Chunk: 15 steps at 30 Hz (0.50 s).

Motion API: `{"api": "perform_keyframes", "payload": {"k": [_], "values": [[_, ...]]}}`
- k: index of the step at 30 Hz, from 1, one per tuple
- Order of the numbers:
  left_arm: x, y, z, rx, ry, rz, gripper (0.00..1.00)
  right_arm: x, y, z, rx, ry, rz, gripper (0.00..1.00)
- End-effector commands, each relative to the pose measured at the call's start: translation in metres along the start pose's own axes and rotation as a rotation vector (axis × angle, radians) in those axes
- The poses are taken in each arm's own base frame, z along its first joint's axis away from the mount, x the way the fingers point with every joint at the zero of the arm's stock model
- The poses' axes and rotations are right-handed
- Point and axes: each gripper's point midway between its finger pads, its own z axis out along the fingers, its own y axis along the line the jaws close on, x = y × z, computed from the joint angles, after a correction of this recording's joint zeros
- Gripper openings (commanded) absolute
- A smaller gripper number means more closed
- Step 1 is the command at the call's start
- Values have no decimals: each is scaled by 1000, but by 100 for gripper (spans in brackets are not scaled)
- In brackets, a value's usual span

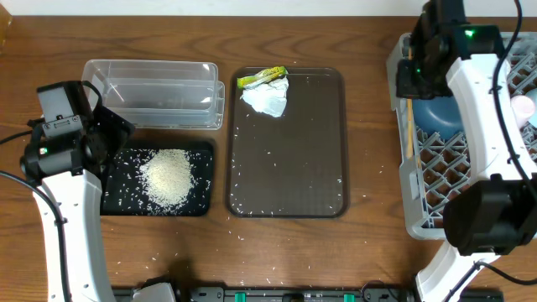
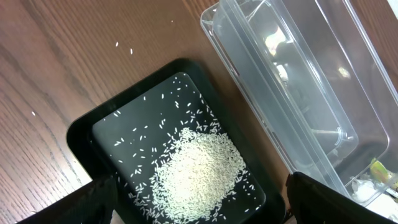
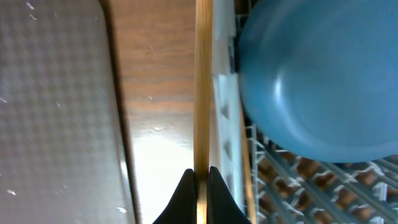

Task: Sort waste into correct bins and load items into the dishwasher rack
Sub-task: 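Carry the second chopstick to the rack and insert it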

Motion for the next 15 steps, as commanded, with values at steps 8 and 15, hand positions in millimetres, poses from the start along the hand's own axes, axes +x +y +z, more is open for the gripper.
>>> {"api": "perform_keyframes", "payload": {"k": [8, 15], "values": [[-3, 0, -2, 1, -7, -20, 89, 10, -49, 25, 57, 43, -48, 1], [-3, 0, -2, 1, -7, -20, 89, 19, -55, 45, 60, 63, -33, 22]]}}
